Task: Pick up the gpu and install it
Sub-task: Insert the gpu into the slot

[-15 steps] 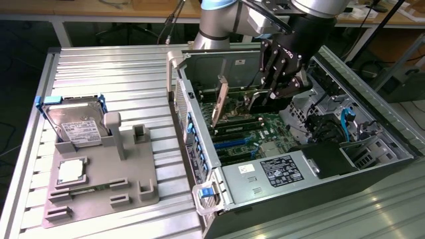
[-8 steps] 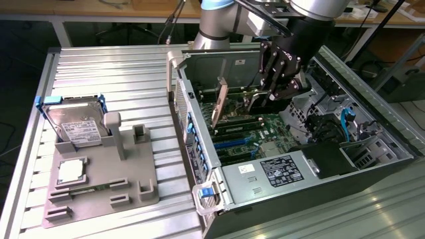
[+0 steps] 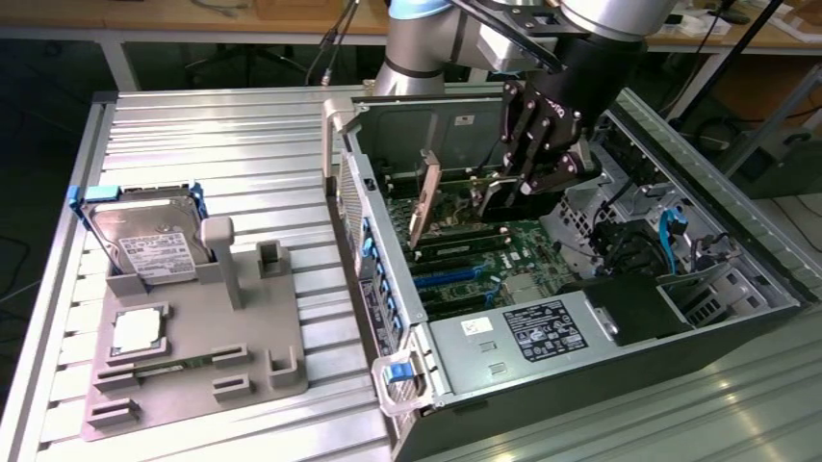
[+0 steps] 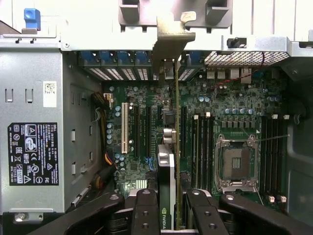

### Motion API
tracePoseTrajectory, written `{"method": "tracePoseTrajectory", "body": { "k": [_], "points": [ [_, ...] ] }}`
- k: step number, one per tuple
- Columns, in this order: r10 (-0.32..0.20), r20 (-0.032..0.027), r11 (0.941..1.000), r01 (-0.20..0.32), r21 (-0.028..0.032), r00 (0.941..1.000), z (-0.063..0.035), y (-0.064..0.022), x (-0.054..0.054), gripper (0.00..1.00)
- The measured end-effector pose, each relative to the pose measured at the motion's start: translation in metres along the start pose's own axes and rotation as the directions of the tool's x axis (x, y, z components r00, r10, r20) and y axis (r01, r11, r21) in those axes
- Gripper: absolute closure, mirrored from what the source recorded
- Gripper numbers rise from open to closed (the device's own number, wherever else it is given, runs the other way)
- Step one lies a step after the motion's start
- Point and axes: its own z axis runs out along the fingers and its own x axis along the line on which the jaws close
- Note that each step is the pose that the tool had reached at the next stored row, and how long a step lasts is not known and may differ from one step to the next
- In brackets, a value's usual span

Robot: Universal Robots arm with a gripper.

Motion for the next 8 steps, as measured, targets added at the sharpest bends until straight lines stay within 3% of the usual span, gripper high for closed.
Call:
{"method": "tracePoseTrajectory", "body": {
  "k": [8],
  "points": [
    [0.0,0.0,1.0,0.0,0.0,1.0,0.0,0.0,0.0,0.73]
  ]
}}
